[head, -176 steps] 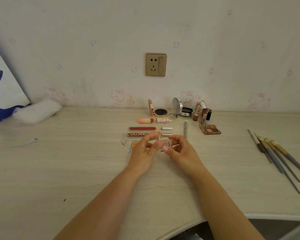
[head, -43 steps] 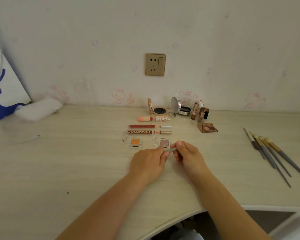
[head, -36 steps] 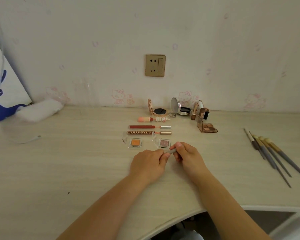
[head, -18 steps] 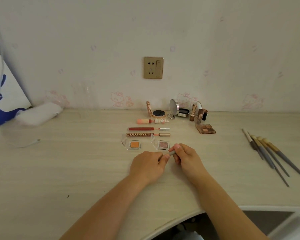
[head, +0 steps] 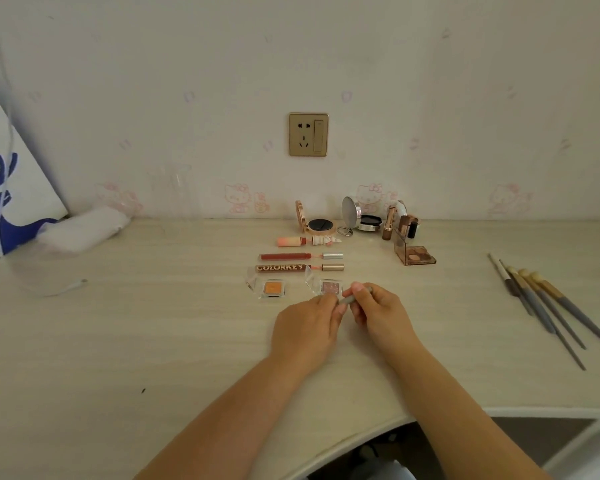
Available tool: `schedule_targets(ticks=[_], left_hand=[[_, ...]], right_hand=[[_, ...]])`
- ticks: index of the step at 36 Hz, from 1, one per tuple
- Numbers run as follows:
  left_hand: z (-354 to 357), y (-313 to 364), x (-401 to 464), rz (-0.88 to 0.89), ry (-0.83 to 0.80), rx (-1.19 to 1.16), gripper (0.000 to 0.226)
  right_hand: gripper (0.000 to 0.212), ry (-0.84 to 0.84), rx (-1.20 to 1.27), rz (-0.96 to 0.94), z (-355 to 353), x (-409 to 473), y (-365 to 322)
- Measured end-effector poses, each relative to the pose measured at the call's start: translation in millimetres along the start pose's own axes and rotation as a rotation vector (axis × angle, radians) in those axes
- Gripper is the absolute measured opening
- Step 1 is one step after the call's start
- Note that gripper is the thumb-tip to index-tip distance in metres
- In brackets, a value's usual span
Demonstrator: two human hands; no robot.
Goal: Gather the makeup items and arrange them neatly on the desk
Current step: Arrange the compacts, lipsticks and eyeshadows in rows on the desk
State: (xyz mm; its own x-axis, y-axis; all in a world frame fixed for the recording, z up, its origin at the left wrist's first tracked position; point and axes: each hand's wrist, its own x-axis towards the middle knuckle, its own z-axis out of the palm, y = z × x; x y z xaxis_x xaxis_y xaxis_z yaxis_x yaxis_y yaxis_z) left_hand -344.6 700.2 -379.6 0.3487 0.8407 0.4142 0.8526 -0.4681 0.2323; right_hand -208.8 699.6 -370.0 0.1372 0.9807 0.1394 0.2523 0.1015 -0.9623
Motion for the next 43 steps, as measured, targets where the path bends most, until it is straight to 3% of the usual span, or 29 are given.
schedule_targets(ticks=[8, 23, 26, 30, 37, 43], left_hand=[[-3, 3, 4, -0.102, -0.142, -0.095, 0.042], [-18, 5, 7, -0.198, -0.26, -0.316, 0.047], [-19, 8, 6, -0.208, -0.244, -0.353, 0.042], [-20, 10, 11, -0.253, -0.197, -0.428, 0.034], [-20, 26, 43, -0.332, -0.105, -0.539, 0.025], [-12, 38, 94, -0.404, -0.042, -0.448, 0.026]], right_hand=[[0.034, -0.011, 0.019, -0.023, 1, -2, -1], [0.033, -0.018, 0.079, -0.102, -3, -2, -3], [0.035, 0.067, 0.201, -0.085, -7, 5, 2], [0.036, 0.266, 0.46, 0.099, -24, 24, 10], [0.017, 0.33, 0.133, 0.169, -53, 49, 22], [0.027, 0.334, -0.148, 0.181, -65, 64, 25]])
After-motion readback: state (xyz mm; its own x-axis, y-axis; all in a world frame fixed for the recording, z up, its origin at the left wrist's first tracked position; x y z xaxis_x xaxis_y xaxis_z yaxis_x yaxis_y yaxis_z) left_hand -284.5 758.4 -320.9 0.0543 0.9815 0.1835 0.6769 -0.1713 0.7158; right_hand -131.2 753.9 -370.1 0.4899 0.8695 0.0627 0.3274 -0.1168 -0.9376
